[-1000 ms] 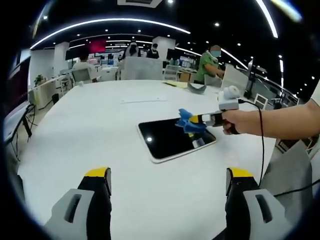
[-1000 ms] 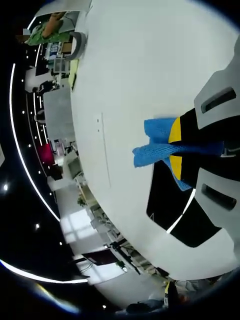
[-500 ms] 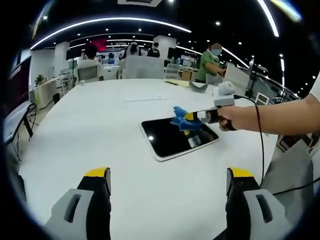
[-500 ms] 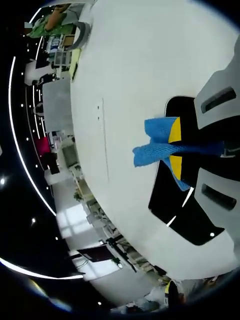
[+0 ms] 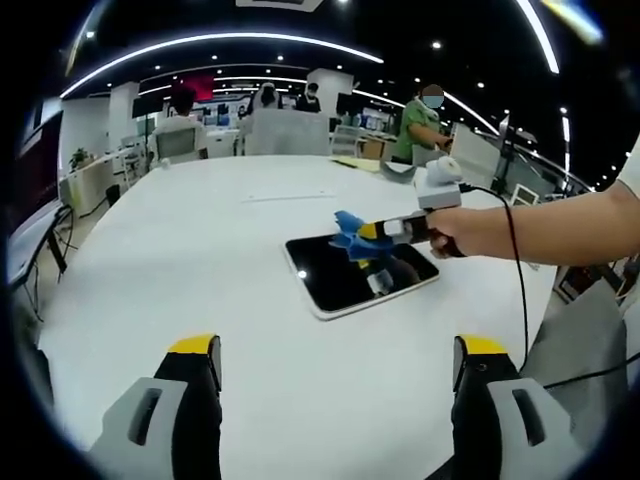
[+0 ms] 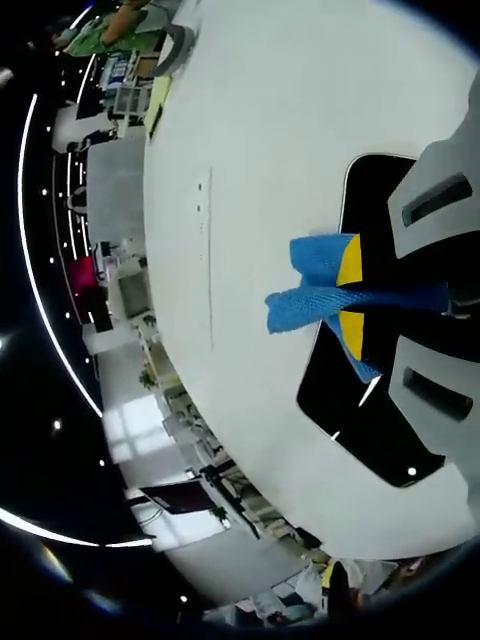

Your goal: Wipe the mirror surface with the cleaning cloth until all visible marks leave the cleaned area.

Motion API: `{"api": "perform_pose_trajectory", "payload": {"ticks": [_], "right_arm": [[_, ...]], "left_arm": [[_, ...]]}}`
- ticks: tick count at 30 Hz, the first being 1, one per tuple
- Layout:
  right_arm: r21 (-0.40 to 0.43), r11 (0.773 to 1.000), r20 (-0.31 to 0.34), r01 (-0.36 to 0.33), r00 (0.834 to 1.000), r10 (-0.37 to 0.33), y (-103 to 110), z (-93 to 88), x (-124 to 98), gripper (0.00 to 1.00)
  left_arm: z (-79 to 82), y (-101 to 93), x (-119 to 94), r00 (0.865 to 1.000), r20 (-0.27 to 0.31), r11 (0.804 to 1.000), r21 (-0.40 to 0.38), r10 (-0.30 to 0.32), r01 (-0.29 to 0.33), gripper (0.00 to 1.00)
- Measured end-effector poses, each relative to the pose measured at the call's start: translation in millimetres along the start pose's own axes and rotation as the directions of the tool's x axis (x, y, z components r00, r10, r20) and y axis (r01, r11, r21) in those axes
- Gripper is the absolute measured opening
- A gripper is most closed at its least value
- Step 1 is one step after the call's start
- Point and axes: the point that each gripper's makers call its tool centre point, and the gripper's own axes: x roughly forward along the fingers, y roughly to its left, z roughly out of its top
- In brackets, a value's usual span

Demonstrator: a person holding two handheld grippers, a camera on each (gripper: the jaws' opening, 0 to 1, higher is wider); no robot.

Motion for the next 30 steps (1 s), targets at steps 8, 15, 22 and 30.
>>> {"api": "perform_pose_trajectory", "payload": {"ticks": [8,15,22,30], "right_arm": [[0.001,1.000,0.005,-0.001,1.000,0.001,-9,-0.7,8,0.02],[0.005,1.000,0.006,-0.007,1.000,0.007,-5,-3.9,7,0.03],[0.001,1.000,0.005,-0.022,1.000,0.022,6,-10.1,-4,0.03],[-0.005,0.999,0.000,-0.036,0.999,0.036,20,-21.1,-19,0.03]], "left_arm": [[1.6,2.7,-1,1.000,0.004,1.000,-0.001,0.005,-0.005,0.97],[0.3,1.3,0,1.000,-0.002,1.000,-0.001,0.001,-0.001,0.97],[1.7,0.7,0,1.000,0.003,1.000,-0.002,0.003,-0.003,0.97],[5.7,-1.0,-1,1.000,0.015,1.000,0.003,0.000,0.000,0.97]]}}
